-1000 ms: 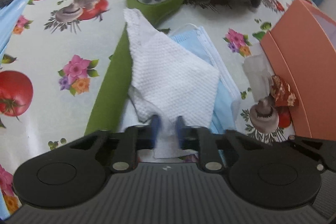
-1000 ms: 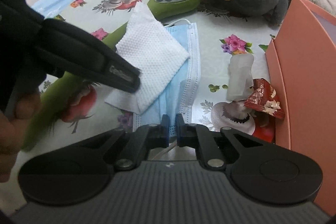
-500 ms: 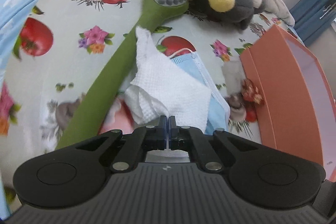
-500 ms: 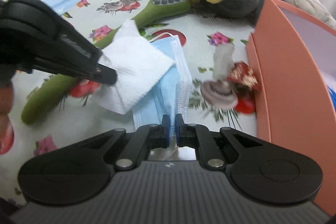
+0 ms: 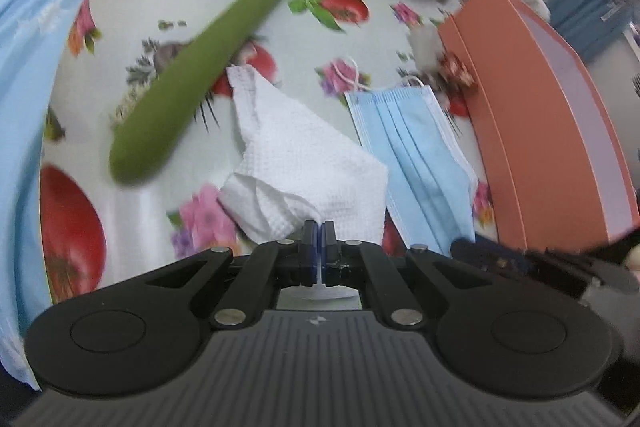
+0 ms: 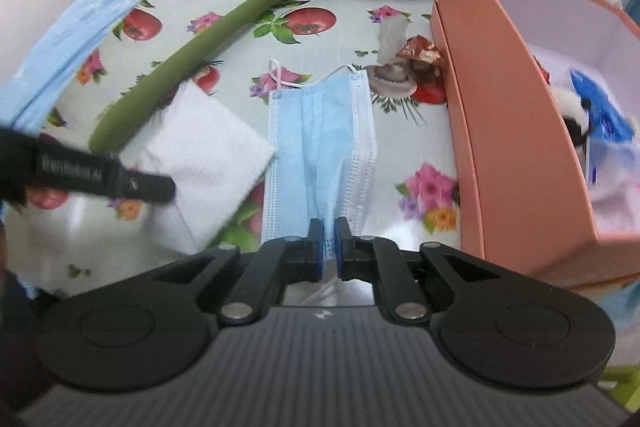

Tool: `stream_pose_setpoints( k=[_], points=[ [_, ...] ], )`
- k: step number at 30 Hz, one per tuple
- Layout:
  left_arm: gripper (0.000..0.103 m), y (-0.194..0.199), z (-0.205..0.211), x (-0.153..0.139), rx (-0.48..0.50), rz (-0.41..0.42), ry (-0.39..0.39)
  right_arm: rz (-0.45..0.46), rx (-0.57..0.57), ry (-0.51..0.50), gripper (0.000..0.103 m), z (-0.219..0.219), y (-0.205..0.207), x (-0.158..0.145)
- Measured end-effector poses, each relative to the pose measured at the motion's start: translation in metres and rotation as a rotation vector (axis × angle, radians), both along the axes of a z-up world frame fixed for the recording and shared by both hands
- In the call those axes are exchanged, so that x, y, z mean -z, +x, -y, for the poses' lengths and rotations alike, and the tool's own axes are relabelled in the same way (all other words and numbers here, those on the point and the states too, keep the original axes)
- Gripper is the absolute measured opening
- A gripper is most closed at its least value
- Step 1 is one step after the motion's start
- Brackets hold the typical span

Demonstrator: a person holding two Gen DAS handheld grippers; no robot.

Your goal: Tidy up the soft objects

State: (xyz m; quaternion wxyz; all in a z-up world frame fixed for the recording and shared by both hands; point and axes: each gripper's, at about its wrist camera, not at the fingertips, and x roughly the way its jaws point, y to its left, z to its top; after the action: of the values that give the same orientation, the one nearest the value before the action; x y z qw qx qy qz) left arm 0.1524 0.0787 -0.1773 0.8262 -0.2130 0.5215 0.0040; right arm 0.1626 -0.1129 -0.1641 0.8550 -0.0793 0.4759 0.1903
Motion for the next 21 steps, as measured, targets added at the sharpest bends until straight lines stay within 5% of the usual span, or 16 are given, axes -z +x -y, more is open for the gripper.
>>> stream_pose_setpoints(
  k=[4,6,7,8,16,21],
  points=[
    [0.009,-0.012,-0.004,-0.006,-0.015,0.008,0.008,-0.021,0.012,0.01,0.024,0.006,-0.004,-0.004],
    [0.041,-0.011,-0.006,-0.007,-0.017,-0.007,-0.003,-0.009,0.013,0.006,0.051,0.007,-0.005,-0.006],
    [0.062,-0.01,-0.007,-0.009,-0.016,-0.008,0.006,-0.004,0.014,0.01,0.055,0.007,-0.005,-0.007],
    [0.067,-0.009,-0.006,-0.011,-0.01,0.0,0.026,0.0,0.016,0.016,0.058,0.007,-0.003,-0.007],
    [0.077,0.018,0.005,-0.001,0.073,-0.005,0.161,0.029,-0.052,-0.02,0.058,-0.009,0.02,0.003],
    [0.077,0.032,0.012,0.019,0.121,-0.031,0.173,-0.003,-0.097,-0.058,0.056,-0.017,0.03,0.021]
  ],
)
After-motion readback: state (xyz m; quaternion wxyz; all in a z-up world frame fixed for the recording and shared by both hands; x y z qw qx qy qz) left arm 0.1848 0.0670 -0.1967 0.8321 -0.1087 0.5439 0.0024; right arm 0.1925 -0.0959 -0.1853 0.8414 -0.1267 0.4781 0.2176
